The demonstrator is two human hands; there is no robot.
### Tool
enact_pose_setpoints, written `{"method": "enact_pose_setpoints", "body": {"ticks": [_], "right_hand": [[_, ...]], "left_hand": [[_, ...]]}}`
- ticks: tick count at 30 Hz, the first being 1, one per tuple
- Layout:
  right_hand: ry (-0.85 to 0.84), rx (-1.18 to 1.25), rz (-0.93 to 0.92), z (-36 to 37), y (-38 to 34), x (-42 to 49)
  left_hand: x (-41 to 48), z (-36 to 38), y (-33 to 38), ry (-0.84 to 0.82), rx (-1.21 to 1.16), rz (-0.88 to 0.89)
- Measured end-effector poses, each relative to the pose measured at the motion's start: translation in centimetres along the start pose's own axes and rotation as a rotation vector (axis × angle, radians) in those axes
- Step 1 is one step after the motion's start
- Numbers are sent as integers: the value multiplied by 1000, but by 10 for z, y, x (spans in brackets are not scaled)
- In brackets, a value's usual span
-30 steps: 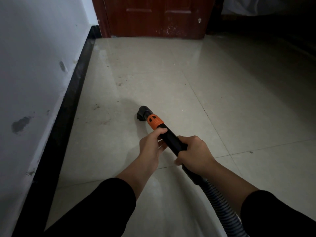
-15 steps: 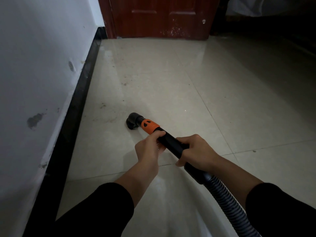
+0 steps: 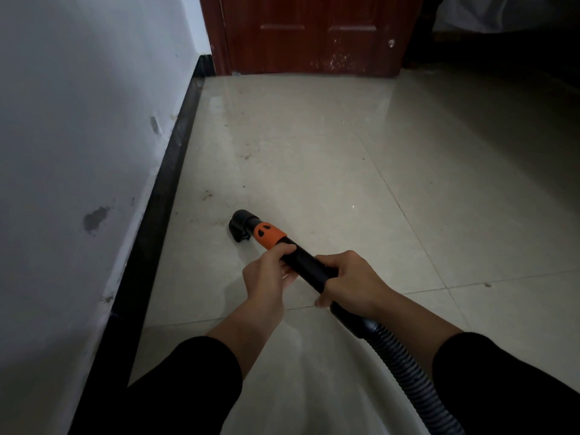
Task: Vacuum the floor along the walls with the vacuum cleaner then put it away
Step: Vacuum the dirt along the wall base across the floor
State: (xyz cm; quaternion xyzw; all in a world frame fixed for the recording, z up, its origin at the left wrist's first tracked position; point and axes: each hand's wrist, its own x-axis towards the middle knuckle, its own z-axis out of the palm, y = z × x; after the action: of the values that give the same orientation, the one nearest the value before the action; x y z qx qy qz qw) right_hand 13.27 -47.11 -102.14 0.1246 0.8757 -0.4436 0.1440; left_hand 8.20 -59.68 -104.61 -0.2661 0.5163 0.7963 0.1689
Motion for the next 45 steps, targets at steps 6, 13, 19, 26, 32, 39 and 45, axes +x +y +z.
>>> {"method": "enact_pose_setpoints", "body": {"ticks": [6, 13, 19, 26, 32, 39, 45], "right_hand": [[16, 24, 0, 9, -7, 16], [29, 51, 7, 17, -16, 39], [13, 79, 8, 25, -24, 55], [-8, 106, -9, 34, -33, 67], [-32, 124, -27, 41, -43, 75], [-68, 148, -34, 50, -50, 79], [-103, 191, -33, 61, -59, 85]], "left_hand": [[13, -2, 9, 36, -2, 13], [34, -10, 24, -6, 27, 38], [49, -18, 34, -24, 39, 71], [59, -28, 43, -8, 35, 90], [65, -38, 51, 12, 31, 113], [68, -49, 55, 26, 39, 137], [72, -59, 61, 89, 11, 160]]}}
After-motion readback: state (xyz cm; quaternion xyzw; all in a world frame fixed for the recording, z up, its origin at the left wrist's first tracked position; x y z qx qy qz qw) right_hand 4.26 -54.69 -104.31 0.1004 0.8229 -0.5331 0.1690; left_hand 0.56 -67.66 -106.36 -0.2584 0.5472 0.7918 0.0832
